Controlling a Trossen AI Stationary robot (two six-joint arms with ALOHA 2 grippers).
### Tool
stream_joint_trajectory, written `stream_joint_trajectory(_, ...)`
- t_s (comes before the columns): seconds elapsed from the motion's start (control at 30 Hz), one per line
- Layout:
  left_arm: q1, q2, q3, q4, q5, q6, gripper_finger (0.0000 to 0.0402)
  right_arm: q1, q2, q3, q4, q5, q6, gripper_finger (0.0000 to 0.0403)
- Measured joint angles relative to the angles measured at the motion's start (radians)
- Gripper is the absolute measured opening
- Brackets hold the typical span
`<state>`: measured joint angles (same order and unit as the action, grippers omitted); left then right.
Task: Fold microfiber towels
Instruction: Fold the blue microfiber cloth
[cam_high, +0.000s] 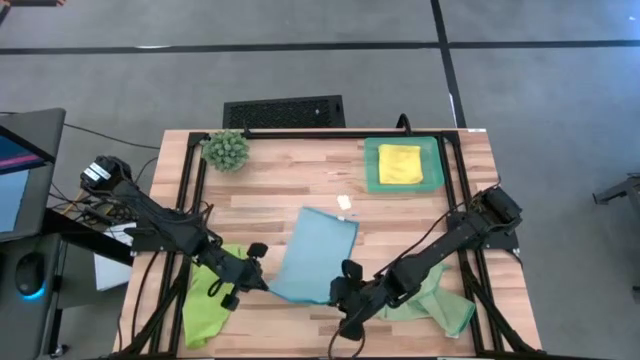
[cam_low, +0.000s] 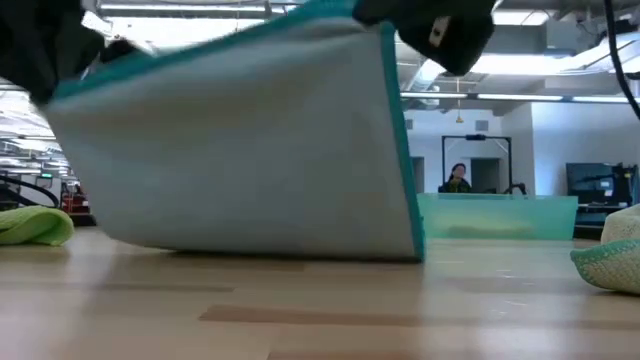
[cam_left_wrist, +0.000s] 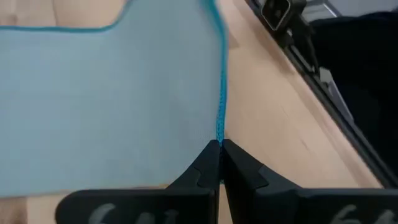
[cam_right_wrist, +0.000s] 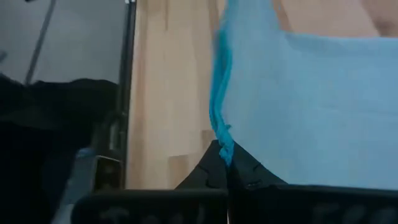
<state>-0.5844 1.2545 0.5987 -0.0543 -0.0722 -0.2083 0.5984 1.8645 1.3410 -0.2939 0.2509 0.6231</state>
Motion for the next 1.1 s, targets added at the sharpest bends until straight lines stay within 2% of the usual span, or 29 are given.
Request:
stream_joint_trajectory(0.17,-0.027,-0.01,0.073,-0.007,-0.022,-0.035,0.0,0.019,0.005,0.057,0.01,-0.028,0.113,0.0001)
stream_joint_trajectory(0.27,-0.029,-0.01,0.111,-0.057,-0.075,-0.011,0.0,0.027,0.007,0.057,-0.019,-0.006,0.143,0.0001)
stream_joint_trajectory(0.4,0.041,-0.009,0.116,-0.141,-0.175,0.051,0.0,0.008,-0.008,0.058,-0.184,0.059,0.191,0.0001)
stream_joint_trajectory(0.5,0.13,-0.008,0.102,-0.151,-0.185,0.107,0.0,-0.036,-0.008,0.058,-0.319,0.065,0.225,0.0001)
stream_joint_trajectory(0.77,0.4,-0.008,0.053,-0.062,-0.115,0.283,0.0,-0.165,-0.008,0.023,-0.442,0.049,0.244,0.0)
stream_joint_trajectory(0.87,0.468,0.009,0.053,-0.005,-0.037,0.321,0.0,-0.194,-0.008,-0.002,-0.471,0.026,0.262,0.0)
stream_joint_trajectory(0.97,0.513,0.066,0.051,0.01,0.037,0.323,0.0,-0.199,-0.008,-0.017,-0.468,0.02,0.283,0.0)
stream_joint_trajectory(1.1,0.515,0.13,0.052,0.031,0.073,0.321,0.0,-0.172,-0.008,-0.016,-0.451,0.015,0.258,0.0)
